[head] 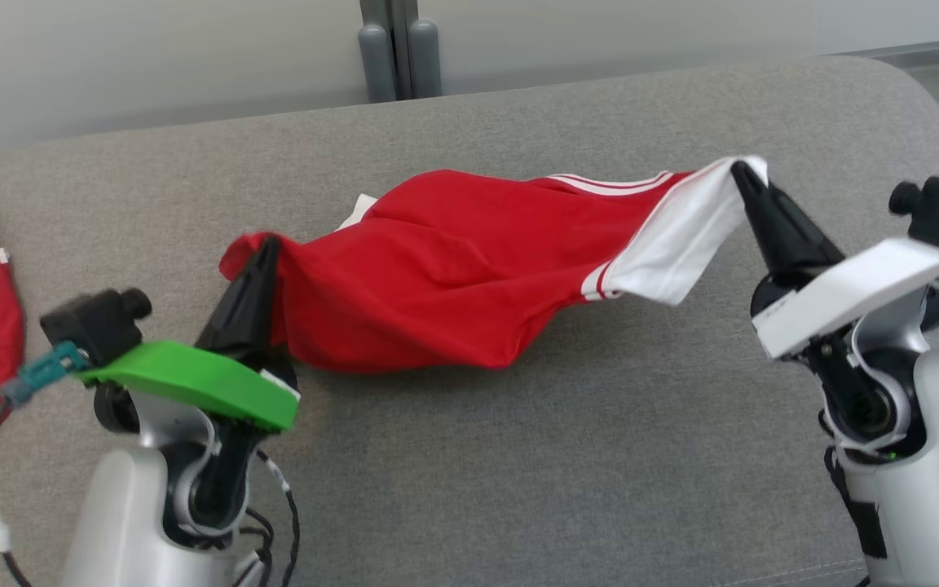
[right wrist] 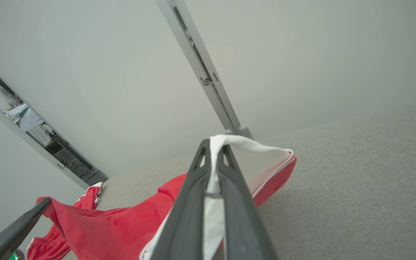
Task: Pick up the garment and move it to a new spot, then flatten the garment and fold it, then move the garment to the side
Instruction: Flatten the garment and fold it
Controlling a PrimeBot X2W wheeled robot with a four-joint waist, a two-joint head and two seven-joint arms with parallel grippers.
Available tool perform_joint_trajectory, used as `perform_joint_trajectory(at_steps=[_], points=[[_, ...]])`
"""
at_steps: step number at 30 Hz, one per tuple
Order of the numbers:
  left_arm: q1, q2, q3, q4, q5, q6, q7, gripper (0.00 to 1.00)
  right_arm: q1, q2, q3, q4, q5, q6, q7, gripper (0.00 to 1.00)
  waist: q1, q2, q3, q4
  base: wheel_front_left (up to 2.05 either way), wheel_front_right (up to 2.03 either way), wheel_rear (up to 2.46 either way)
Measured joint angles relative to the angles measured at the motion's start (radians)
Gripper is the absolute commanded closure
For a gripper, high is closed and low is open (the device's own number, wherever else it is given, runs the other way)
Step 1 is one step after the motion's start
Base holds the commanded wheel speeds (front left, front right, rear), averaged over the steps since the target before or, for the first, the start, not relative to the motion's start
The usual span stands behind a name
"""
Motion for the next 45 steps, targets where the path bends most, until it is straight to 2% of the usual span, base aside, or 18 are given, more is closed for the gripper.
perform_joint_trajectory(at_steps=[3,8,10,16,21,26,29,34,39,45], points=[[-0.079,0.027,0.018,-0.037,-0.063,-0.004,0.068,1.00,-0.094,-0.019,0.004,-0.038,0.032,0.000,0.008,1.00,0.0000,0.0000,0.007,-0.014,0.00,0.00,0.00],[-0.218,0.105,0.054,-0.074,-0.106,0.003,0.184,1.00,-0.284,-0.064,0.048,-0.059,0.080,0.000,0.044,1.00,0.0000,0.0000,0.032,-0.039,0.00,0.00,0.00],[-0.284,0.127,0.067,-0.084,-0.118,0.014,0.223,1.00,-0.366,-0.106,0.058,-0.047,0.071,0.000,0.058,1.00,0.0000,0.0000,0.047,-0.048,0.00,0.00,0.00],[-0.437,0.154,0.081,-0.092,-0.131,0.038,0.275,1.00,-0.550,-0.144,0.062,0.043,0.103,0.000,0.082,1.00,0.0000,0.0000,0.092,-0.069,0.00,0.00,0.00],[-0.568,0.152,0.094,-0.064,-0.140,0.052,0.273,1.00,-0.706,-0.153,0.033,0.137,0.100,0.000,0.046,1.00,0.0000,0.0000,0.147,-0.079,0.00,0.00,0.00],[-0.709,0.155,0.099,0.010,-0.116,0.050,0.229,1.00,-0.856,-0.146,0.015,0.296,0.039,0.000,-0.019,1.00,0.0000,0.0000,0.226,-0.090,0.00,0.00,0.00],[-0.781,0.153,0.113,0.080,-0.108,0.049,0.179,1.00,-0.928,-0.115,0.021,0.408,-0.012,0.000,-0.077,1.00,0.0002,0.0000,0.279,-0.097,0.00,0.00,0.00],[-0.921,0.144,0.124,0.165,-0.074,0.018,0.027,1.00,-1.089,-0.052,-0.042,0.540,-0.081,0.000,-0.302,1.00,0.0002,0.0000,0.369,-0.113,0.00,0.00,0.00],[-1.066,0.150,0.088,0.198,-0.023,-0.012,-0.104,1.00,-1.242,-0.030,-0.077,0.592,-0.115,0.000,-0.483,1.00,0.0003,0.0000,0.446,-0.123,0.00,0.00,0.00],[-1.219,0.186,0.069,0.197,0.001,-0.022,-0.248,1.00,-1.336,-0.046,-0.099,0.528,-0.158,0.000,-0.540,1.00,0.0002,0.0000,0.512,-0.132,0.00,0.00,0.00]])
